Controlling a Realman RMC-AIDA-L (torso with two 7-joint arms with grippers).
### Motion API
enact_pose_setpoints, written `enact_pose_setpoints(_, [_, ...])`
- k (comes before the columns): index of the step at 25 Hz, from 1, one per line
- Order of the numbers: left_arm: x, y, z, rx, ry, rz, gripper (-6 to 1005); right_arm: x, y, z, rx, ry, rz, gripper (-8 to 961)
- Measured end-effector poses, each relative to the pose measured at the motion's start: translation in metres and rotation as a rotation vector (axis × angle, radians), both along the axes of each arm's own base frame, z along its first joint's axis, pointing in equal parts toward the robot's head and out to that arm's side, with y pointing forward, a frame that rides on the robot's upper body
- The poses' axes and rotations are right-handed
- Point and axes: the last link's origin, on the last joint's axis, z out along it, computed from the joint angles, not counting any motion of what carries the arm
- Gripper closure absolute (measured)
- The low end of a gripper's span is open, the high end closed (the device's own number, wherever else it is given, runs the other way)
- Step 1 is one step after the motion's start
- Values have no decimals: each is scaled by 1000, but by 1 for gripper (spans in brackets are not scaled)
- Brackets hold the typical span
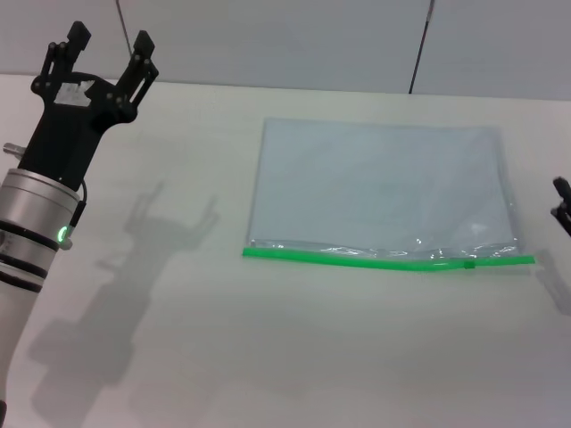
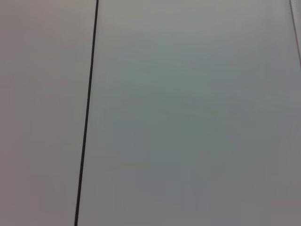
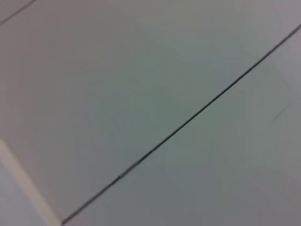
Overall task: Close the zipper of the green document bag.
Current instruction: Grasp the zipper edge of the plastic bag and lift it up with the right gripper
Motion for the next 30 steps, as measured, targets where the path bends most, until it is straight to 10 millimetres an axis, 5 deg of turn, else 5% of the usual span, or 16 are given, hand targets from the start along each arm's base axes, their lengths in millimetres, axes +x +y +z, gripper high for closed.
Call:
enact_pose_setpoints(15, [0,0,0,1,1,0,151,30,-9,-18,-53,-380,-138,77])
enact_pose_setpoints(30, [0,0,0,1,1,0,151,30,-9,-39,-163,-437,-149,80])
